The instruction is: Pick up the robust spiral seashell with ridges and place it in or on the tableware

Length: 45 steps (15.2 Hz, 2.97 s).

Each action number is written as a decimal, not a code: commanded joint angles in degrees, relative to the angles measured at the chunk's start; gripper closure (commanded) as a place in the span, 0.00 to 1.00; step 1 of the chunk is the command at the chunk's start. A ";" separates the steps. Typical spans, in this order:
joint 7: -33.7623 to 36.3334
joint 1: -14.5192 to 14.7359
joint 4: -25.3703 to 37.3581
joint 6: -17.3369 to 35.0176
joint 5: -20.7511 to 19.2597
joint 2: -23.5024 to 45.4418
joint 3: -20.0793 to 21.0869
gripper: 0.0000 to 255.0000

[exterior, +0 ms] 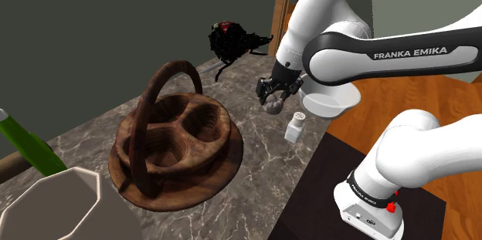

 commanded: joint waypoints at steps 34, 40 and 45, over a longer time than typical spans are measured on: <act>-7.17 -2.47 17.01 -25.40 -5.57 -7.99 -10.23 1.00; -14.36 -4.52 14.40 -29.60 -10.20 -14.70 -17.89 1.00; -18.33 -5.92 12.09 -30.58 -13.29 -18.09 -22.23 1.00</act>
